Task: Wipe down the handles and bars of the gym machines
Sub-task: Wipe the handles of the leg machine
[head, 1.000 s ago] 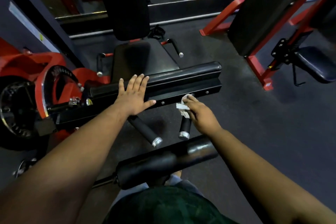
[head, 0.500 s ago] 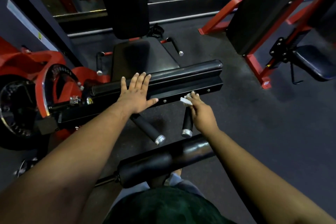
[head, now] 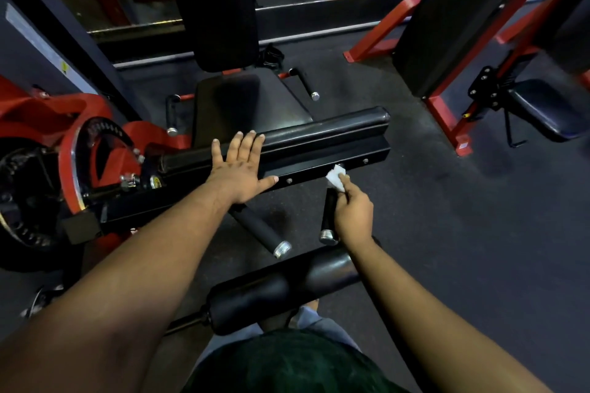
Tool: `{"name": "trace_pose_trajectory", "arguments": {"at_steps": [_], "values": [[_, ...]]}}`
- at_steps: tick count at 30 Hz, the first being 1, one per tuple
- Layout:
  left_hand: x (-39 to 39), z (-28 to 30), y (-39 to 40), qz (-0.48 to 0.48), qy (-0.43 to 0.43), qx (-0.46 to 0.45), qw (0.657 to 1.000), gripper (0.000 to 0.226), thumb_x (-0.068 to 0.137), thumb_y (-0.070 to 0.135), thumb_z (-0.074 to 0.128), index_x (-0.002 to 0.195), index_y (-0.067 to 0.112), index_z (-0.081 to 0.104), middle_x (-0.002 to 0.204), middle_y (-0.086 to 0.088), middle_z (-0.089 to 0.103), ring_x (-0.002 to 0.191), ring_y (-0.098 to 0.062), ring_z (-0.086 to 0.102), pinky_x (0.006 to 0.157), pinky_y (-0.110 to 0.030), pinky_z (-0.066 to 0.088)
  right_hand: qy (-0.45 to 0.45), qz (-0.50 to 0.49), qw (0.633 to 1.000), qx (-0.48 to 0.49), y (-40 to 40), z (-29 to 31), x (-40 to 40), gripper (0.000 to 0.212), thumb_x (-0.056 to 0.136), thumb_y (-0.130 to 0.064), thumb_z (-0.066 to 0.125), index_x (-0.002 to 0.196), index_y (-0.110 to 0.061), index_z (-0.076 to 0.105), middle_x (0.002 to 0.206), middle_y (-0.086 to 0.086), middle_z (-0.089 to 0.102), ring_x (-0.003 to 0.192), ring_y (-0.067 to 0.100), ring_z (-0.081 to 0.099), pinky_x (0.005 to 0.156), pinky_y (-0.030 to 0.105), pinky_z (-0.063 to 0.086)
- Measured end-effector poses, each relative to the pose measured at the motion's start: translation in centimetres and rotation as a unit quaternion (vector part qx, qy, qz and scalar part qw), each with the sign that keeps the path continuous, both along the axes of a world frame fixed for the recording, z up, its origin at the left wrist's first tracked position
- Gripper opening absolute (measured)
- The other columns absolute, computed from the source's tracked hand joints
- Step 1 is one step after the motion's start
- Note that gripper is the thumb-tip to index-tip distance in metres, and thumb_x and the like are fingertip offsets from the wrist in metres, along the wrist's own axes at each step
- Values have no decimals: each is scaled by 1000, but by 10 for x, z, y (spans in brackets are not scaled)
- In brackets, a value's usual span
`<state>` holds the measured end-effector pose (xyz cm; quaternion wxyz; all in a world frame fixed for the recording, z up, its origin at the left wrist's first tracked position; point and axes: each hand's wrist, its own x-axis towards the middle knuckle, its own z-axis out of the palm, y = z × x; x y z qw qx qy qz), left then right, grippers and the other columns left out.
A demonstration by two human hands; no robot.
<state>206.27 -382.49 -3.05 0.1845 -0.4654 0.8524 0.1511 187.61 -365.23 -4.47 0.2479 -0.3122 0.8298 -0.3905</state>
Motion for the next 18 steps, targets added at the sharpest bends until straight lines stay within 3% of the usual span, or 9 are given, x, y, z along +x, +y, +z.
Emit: {"name": "trace_pose_trajectory", "arguments": {"at_steps": [1,3,7,8,10,12,15,18], "values": [[0,-1,0,0,0,-1,1000,100,94,80,28,157,26,-28,166,4,-34,153,-22,-29,118,-65,-17,-5,-5,1000,-1,9,2,2,45,98,0,47,137,-14,64,131,3,68,117,20,64,84,-3,38],[0,-1,0,-1,-2,-2,1000,100,94,80,28,157,26,-29,166,3,-34,153,-23,-29,118,-65,-18,-9,-12,1000,7,32,3,8,42,98,-1,49,134,-15,67,125,0,71,114,16,65,84,4,40],[0,-3,-1,-1,-4,-4,1000,100,94,80,27,156,26,-30,165,3,-35,153,-24,-30,118,-66,-17,-28,-1,999,18,67,4,25,41,98,1,53,136,-13,65,123,-8,68,104,-13,54,81,-7,33],[0,-3,-1,-1,-3,-4,1000,100,94,80,27,156,26,-30,165,3,-35,153,-24,-30,118,-66,-17,-32,3,999,7,61,4,23,42,99,-1,52,137,-15,64,124,-11,66,107,-11,56,85,-4,37],[-1,-1,-1,0,-4,-2,1000,100,94,80,27,157,26,-29,165,3,-35,153,-24,-29,118,-66,-17,-42,-2,999,-5,35,-1,11,40,101,-6,50,137,-19,65,129,-7,68,117,6,63,99,17,48],[-1,1,0,-1,-6,1,1000,100,95,79,28,157,25,-29,166,3,-34,153,-24,-29,118,-66,-17,-58,-27,998,12,4,-6,-6,36,101,-9,49,129,-18,69,119,2,73,109,19,67,97,34,54],[-1,3,0,-2,-7,0,1000,100,95,79,28,157,25,-29,166,3,-34,154,-24,-29,118,-65,-18,-55,-35,998,22,-14,-7,-18,28,100,-11,50,117,-16,73,99,1,73,89,17,66,79,32,51],[0,1,0,-1,0,-1,1000,99,95,79,28,158,25,-28,166,3,-33,154,-24,-29,118,-66,-18,-9,4,1000,27,10,1,-10,35,99,-9,51,126,-17,71,110,-3,73,99,12,65,84,25,49]]}}
